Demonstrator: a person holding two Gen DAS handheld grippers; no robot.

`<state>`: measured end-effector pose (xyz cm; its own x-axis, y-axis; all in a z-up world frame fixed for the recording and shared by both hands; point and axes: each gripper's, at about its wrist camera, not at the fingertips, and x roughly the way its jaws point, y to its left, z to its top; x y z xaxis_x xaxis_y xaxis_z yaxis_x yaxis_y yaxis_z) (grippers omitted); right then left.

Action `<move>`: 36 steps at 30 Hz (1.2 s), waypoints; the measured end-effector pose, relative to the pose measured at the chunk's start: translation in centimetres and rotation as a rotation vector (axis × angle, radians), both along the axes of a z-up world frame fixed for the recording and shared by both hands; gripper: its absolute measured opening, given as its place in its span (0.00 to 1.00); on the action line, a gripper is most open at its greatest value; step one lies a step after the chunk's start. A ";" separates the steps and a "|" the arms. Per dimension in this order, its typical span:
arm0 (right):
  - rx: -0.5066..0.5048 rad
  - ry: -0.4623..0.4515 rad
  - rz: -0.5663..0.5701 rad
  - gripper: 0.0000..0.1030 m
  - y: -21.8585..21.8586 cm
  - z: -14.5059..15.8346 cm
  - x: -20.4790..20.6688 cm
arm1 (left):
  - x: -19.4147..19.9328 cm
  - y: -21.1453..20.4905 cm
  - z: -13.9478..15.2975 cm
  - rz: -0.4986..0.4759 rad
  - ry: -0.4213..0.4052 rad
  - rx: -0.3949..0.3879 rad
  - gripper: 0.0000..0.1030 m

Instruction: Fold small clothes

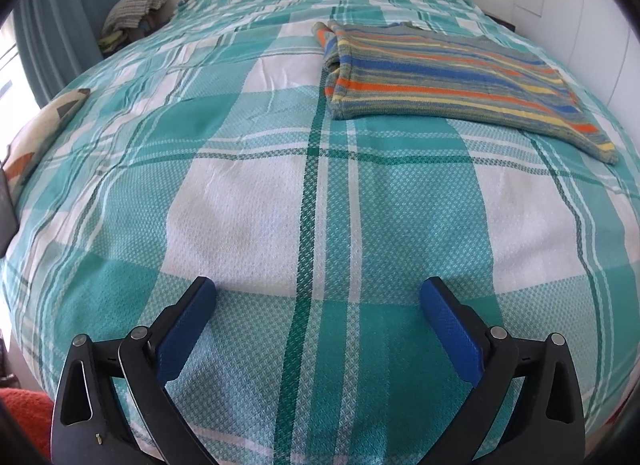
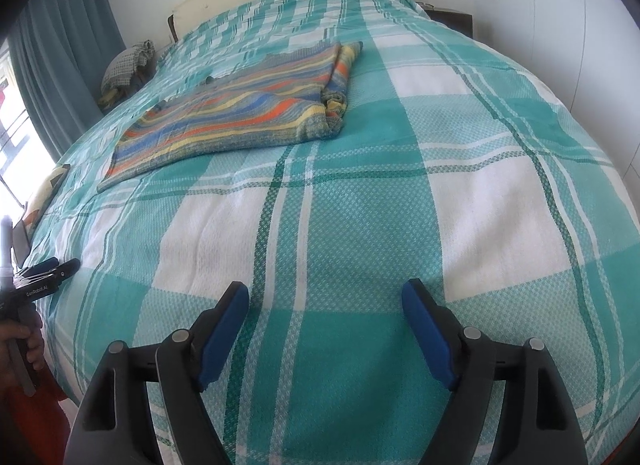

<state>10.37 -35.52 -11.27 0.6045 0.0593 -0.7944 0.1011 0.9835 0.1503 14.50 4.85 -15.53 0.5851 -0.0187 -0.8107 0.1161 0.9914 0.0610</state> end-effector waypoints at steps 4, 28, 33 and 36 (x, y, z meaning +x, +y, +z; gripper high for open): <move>-0.014 -0.002 0.003 0.79 0.3 -0.1 0.0 | -0.1 0.0 -0.1 -0.002 -0.005 0.004 0.99; -0.041 -0.004 0.011 0.82 0.7 -0.3 0.0 | -0.1 -0.1 -0.1 -0.002 -0.005 0.005 0.99; -0.041 -0.004 0.010 0.82 0.7 -0.3 0.0 | -0.1 0.0 -0.1 -0.002 -0.004 0.005 0.99; -0.040 -0.004 0.010 0.83 0.7 -0.3 0.0 | -0.1 -0.1 -0.1 -0.002 -0.005 0.005 0.99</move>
